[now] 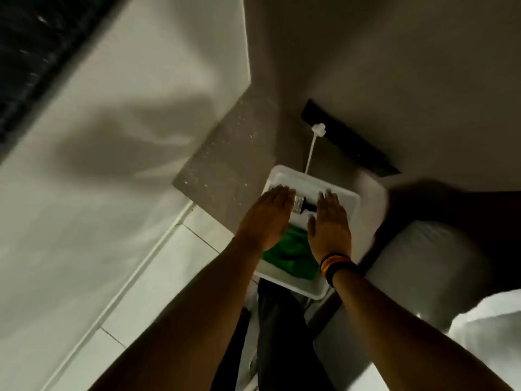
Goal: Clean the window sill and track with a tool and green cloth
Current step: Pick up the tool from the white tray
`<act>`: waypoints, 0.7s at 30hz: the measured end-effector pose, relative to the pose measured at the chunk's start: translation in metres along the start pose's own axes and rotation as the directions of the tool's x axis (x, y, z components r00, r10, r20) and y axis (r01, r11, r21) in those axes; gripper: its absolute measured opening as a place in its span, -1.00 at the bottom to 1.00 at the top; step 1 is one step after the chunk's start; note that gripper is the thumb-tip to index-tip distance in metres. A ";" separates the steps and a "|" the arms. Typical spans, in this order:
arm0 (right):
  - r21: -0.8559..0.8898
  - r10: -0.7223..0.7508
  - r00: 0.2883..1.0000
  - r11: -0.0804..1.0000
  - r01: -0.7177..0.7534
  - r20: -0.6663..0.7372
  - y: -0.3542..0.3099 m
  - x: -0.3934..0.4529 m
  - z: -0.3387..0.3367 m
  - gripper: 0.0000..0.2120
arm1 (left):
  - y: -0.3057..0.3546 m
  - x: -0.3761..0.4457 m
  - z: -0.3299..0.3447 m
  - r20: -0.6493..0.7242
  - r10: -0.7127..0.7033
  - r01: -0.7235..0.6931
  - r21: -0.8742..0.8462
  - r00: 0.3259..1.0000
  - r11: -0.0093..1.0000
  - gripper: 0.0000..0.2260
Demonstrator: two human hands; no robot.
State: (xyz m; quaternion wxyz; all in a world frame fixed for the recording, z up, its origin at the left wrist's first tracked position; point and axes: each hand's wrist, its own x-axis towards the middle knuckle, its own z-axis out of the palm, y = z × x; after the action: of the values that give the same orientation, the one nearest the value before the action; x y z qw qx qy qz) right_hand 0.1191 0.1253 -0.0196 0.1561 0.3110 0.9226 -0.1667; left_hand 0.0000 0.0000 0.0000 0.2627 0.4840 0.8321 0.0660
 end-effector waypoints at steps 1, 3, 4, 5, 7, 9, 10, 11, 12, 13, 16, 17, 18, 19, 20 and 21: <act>-0.021 -0.006 1.000 1.000 0.006 0.021 0.003 0.008 0.010 -0.45 | -0.003 0.010 0.009 0.023 0.000 -0.001 0.018 1.000 1.000 -0.43; -0.035 0.007 0.997 0.999 -0.005 0.074 0.012 0.022 0.031 -0.47 | -0.011 0.029 0.025 0.056 -0.001 0.000 0.020 0.998 1.000 -0.47; -0.035 0.012 0.995 0.999 -0.008 0.102 0.013 0.026 0.035 -0.49 | -0.013 0.035 0.028 0.083 0.016 -0.021 0.059 0.996 0.998 -0.47; -0.044 0.026 0.993 0.999 -0.021 0.112 0.017 0.030 0.042 -0.51 | -0.014 0.044 0.034 0.117 0.018 -0.030 0.098 0.993 0.995 -0.48; -0.093 0.047 0.995 0.995 -0.038 0.090 0.024 0.038 0.054 -0.59 | -0.011 0.060 0.042 0.179 0.022 -0.053 0.171 0.984 0.984 -0.51; -0.140 0.036 0.999 0.990 -0.030 0.041 0.029 0.047 0.055 -0.68 | -0.011 0.071 0.046 0.198 0.040 -0.084 0.222 0.979 0.971 -0.56; -0.156 0.013 1.000 0.988 -0.010 0.019 0.032 0.052 0.056 -0.71 | -0.012 0.075 0.048 0.199 0.063 -0.110 0.237 0.978 0.965 -0.53; -0.169 -0.017 1.000 0.985 0.019 0.014 0.034 0.056 0.055 -0.73 | -0.012 0.078 0.046 0.194 0.090 -0.134 0.223 0.977 0.966 -0.42; -0.188 -0.059 0.998 0.980 0.063 0.027 0.036 0.058 0.055 -0.73 | -0.012 0.080 0.042 0.198 0.126 -0.171 0.225 0.972 0.959 -0.30; -0.203 -0.091 0.994 0.974 0.101 0.058 0.038 0.059 0.053 -0.73 | -0.011 0.080 0.038 0.209 0.148 -0.198 0.241 0.967 0.950 -0.24; -0.076 -0.120 0.982 0.988 0.132 0.143 0.042 0.056 0.046 -0.72 | -0.011 0.078 0.046 0.190 0.190 -0.246 0.331 0.963 0.911 -0.44; 0.004 -0.123 0.982 0.992 0.124 0.145 0.040 0.055 0.040 -0.72 | -0.013 0.077 0.045 0.164 0.193 -0.241 0.359 0.967 0.902 -0.52; 0.080 -0.130 0.980 0.990 0.119 0.149 0.037 0.052 0.031 -0.73 | -0.015 0.076 0.041 0.141 0.224 -0.260 0.345 0.964 0.902 -0.56; 0.159 -0.127 0.981 0.982 0.103 0.148 0.036 0.046 0.028 -0.75 | -0.015 0.072 0.042 0.142 0.250 -0.284 0.343 0.958 0.895 -0.56; 0.236 -0.145 0.980 0.966 0.110 0.136 0.026 0.041 0.010 -0.76 | -0.019 0.060 0.029 0.108 0.274 -0.295 0.350 0.956 0.889 -0.55; 0.319 -0.131 0.982 0.944 0.082 0.135 0.026 0.033 0.005 -0.79 | -0.018 0.052 0.027 0.105 0.294 -0.312 0.345 0.950 0.885 -0.56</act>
State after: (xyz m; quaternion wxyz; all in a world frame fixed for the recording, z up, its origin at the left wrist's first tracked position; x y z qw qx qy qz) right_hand 0.1107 0.1599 -0.0425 0.1668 0.2675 0.8853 -0.3419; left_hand -0.0212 0.0304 -0.0493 0.1772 0.6490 0.7375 -0.0581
